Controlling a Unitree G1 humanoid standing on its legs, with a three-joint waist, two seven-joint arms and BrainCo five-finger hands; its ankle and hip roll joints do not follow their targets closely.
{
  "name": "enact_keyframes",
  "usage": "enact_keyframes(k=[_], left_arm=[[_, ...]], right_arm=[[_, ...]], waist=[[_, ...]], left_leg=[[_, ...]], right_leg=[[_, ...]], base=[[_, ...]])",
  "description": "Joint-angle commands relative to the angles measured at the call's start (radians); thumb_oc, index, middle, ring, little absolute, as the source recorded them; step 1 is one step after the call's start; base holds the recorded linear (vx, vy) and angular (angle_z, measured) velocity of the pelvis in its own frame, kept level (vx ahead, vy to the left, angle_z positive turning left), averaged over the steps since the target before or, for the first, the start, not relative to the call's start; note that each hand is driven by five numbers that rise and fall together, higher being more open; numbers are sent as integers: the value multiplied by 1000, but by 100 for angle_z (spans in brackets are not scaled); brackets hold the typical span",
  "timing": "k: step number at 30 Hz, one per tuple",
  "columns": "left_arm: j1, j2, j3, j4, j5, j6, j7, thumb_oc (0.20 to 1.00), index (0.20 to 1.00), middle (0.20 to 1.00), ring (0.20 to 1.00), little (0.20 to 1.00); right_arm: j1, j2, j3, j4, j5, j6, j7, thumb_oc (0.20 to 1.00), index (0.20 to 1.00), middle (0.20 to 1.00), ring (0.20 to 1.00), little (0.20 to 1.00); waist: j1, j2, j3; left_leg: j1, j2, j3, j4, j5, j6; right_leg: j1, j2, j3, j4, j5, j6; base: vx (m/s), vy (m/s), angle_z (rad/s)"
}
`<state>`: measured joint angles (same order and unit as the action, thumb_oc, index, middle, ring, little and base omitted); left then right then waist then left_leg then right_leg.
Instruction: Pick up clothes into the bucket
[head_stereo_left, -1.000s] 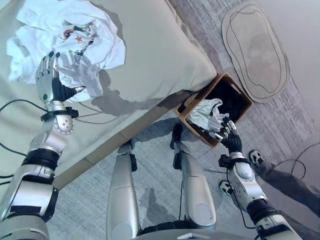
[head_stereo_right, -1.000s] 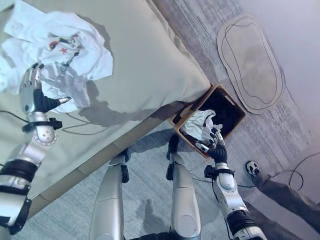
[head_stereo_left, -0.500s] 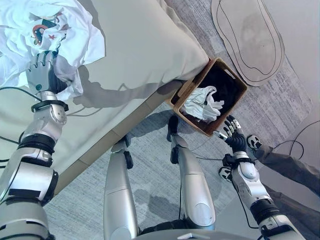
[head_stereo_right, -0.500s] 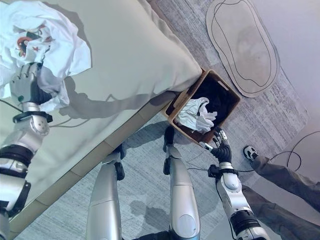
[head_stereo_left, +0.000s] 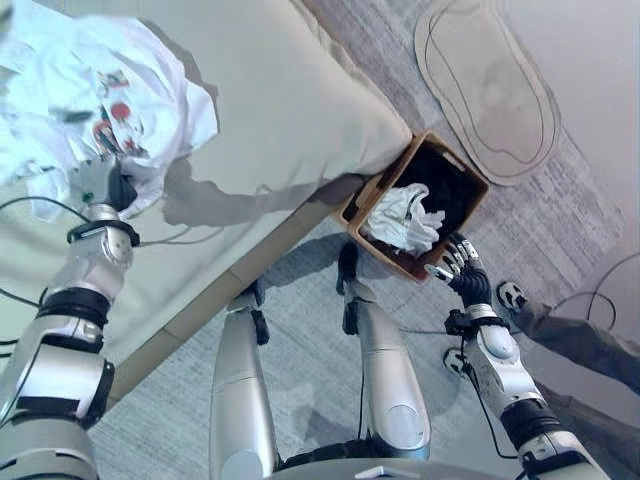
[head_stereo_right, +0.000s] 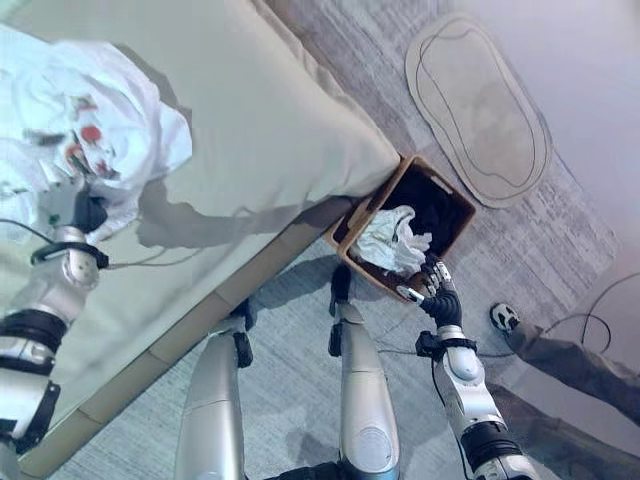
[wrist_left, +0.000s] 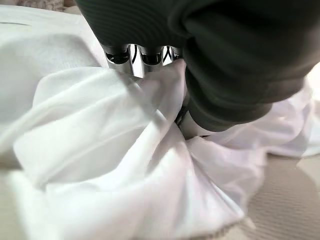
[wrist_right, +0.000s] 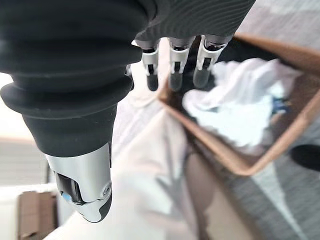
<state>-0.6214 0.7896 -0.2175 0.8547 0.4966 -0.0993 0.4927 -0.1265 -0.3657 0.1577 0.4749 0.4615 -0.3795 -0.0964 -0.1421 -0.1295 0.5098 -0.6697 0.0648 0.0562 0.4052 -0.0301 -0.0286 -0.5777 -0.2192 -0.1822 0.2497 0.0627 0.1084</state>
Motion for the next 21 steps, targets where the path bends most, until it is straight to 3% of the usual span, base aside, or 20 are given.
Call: enact_keyframes(k=[1,3,10,13,15,16,21], left_arm=[[175,-36,80,-140,25,-43,-6,200,200,200,200,200],[214,-52,94,-176,27,-55,-9,200,200,200,200,200],[445,-151,187,-564,-27,-170,-134,200,200,200,200,200],[496,-181,184,-748,-132,-262,-218,200,200,200,200,200],[505,-191,181,-782,-204,-282,-243,200,200,200,200,200],[513,-226,167,-857,-378,-324,-283,200,200,200,200,200],[515,-245,99,-965,-548,-354,-381,200,200,200,200,200]], right_arm=[[78,-20,-92,-46,1,0,1,1000,1000,1000,1000,1000],[76,-18,-94,-35,-8,3,1,1000,1000,1000,1000,1000],[71,-19,-112,-20,-148,43,-13,1000,1000,1000,1000,1000],[44,-30,-59,-32,-279,52,-15,1000,1000,1000,1000,1000],[32,-42,-29,-45,-332,54,-16,1000,1000,1000,1000,1000],[1,-76,45,-84,-461,63,-18,1000,1000,1000,1000,1000],[-65,-127,163,-161,-655,52,-26,1000,1000,1000,1000,1000]], waist=[[33,28,-128],[41,30,-137],[90,55,-210],[104,71,-251],[102,75,-260],[108,79,-274],[110,90,-307]], left_leg=[[37,-5,-29,-13,-15,5],[70,-2,-32,-30,-11,3],[243,-11,-46,-167,27,-2],[318,-12,-49,-247,59,-16],[333,-13,-49,-268,73,-17],[363,-7,-45,-288,77,-22],[404,-1,-43,-308,81,-22]], right_leg=[[82,-89,-22,-17,37,76],[116,-87,-28,-30,34,75],[282,-74,-63,-109,19,71],[342,-65,-87,-142,17,74],[354,-61,-90,-154,23,73],[379,-53,-94,-164,21,72],[413,-38,-93,-182,24,69]], base=[[54,-54,16],[58,-47,13],[54,-37,12],[30,-43,26],[3,-35,9],[-6,-33,4],[33,-42,-2]])
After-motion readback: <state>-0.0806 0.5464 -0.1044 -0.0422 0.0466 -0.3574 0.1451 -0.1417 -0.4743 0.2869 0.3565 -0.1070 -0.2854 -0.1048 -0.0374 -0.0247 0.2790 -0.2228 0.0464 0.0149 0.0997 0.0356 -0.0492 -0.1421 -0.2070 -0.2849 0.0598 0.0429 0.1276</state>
